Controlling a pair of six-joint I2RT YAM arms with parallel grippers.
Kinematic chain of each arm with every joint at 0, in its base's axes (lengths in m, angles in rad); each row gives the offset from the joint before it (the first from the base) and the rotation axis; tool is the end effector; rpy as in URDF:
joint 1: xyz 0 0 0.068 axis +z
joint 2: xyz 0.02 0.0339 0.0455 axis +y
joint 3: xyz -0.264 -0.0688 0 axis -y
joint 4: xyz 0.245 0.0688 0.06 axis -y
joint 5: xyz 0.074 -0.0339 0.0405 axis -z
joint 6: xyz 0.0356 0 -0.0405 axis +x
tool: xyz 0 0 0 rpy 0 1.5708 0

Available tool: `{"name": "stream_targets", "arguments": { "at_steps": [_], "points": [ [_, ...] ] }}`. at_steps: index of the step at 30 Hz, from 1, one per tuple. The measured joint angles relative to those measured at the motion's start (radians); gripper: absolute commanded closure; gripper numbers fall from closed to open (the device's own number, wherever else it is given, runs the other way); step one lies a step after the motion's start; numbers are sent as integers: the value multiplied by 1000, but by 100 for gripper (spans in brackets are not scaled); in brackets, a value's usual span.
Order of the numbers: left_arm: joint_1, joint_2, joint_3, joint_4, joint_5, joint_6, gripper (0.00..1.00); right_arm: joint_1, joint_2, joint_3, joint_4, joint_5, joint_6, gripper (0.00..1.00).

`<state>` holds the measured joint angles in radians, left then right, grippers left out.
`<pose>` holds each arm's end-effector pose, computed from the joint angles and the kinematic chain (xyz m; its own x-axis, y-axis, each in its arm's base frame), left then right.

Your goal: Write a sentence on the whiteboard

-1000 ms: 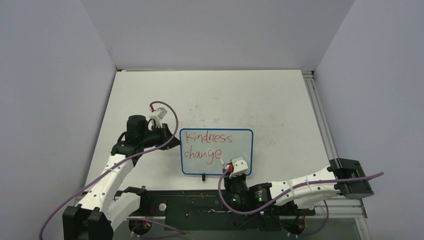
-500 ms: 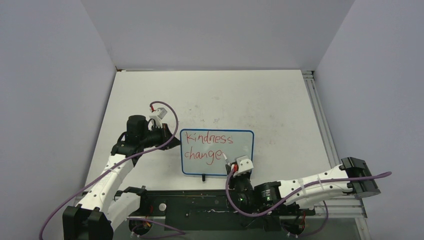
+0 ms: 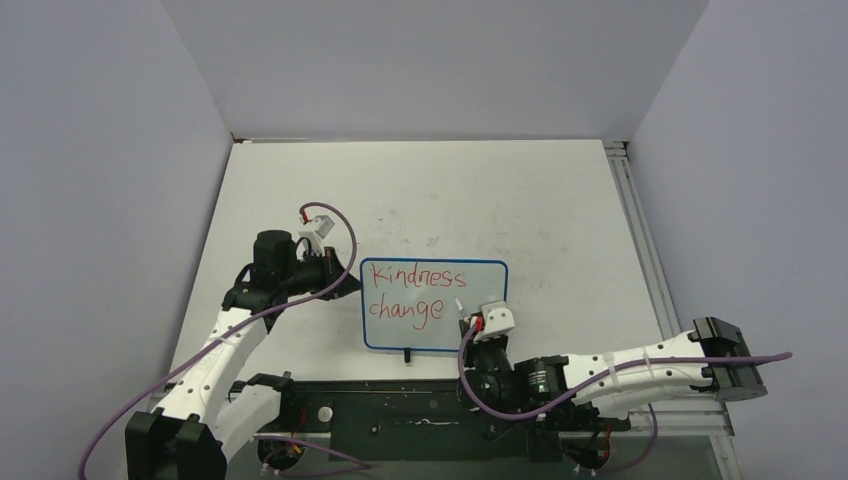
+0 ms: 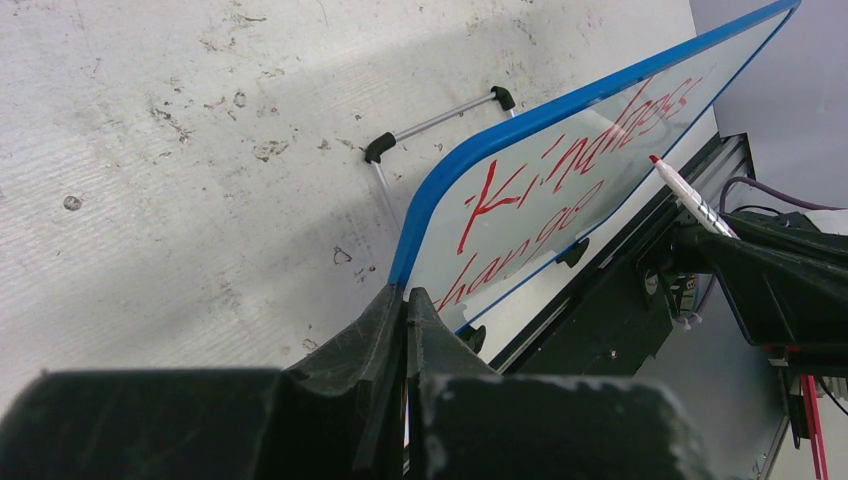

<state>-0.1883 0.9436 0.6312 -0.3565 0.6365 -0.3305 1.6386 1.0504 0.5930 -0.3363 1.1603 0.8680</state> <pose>0.1897 -0.0577 0.2454 -0.7737 -0.1182 -0.6224 0.3780 0.7023 -0.6032 0.0192 0.1987 0.2253 -0.3058 0.0091 -0.9520 -0.3224 0.9399 0.1125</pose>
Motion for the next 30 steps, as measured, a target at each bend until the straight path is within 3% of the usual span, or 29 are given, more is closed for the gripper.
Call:
{"name": "stream_targets", "arguments": {
  "at_steps": [12, 30],
  "points": [
    [0, 1, 0, 0, 0, 0, 100, -35, -2, -20, 74, -47, -50, 95],
    [0, 1, 0, 0, 0, 0, 100, -20, 5, -21, 43, -53, 5, 95]
  ]
}}
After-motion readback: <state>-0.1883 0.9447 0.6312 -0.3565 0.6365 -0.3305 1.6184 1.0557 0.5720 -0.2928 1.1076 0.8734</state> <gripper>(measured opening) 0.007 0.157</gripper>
